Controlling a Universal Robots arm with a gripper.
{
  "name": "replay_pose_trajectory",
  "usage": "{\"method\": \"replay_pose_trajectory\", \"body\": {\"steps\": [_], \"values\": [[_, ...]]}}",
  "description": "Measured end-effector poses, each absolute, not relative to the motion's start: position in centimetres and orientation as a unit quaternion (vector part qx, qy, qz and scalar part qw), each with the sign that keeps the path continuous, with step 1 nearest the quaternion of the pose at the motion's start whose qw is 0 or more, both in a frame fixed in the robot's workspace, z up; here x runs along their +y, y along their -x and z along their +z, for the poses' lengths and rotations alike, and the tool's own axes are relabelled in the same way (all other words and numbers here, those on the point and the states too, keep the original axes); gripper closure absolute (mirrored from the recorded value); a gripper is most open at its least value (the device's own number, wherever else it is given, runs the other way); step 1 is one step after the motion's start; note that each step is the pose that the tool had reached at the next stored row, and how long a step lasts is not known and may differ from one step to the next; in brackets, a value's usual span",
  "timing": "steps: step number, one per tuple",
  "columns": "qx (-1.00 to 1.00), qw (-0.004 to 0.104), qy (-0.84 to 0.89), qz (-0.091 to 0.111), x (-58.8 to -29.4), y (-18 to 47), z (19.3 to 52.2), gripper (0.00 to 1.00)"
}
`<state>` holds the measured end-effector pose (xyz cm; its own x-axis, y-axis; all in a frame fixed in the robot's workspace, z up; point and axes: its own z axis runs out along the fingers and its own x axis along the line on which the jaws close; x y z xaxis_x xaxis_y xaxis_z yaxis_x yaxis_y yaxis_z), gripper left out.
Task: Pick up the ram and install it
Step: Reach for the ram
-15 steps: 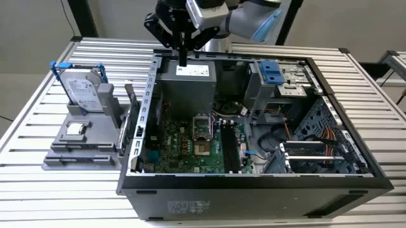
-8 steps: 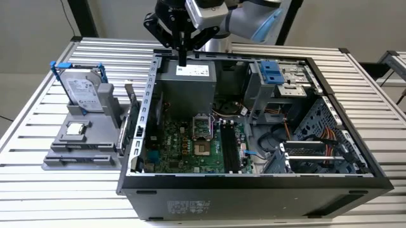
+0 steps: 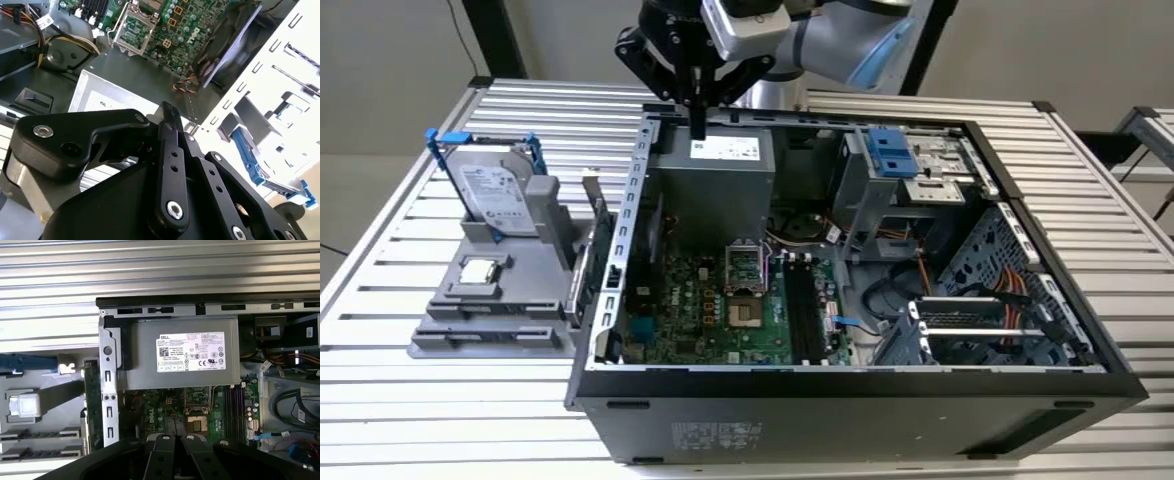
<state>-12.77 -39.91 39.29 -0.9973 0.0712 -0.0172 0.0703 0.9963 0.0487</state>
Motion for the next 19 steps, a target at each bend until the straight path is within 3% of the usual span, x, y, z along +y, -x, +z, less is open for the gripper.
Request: {"method": "replay_pose_trajectory", "body": {"steps": [19], "values": [[0.999,0.005,-0.035,0.024,-39.95,13.80,39.27,1.00]]}}
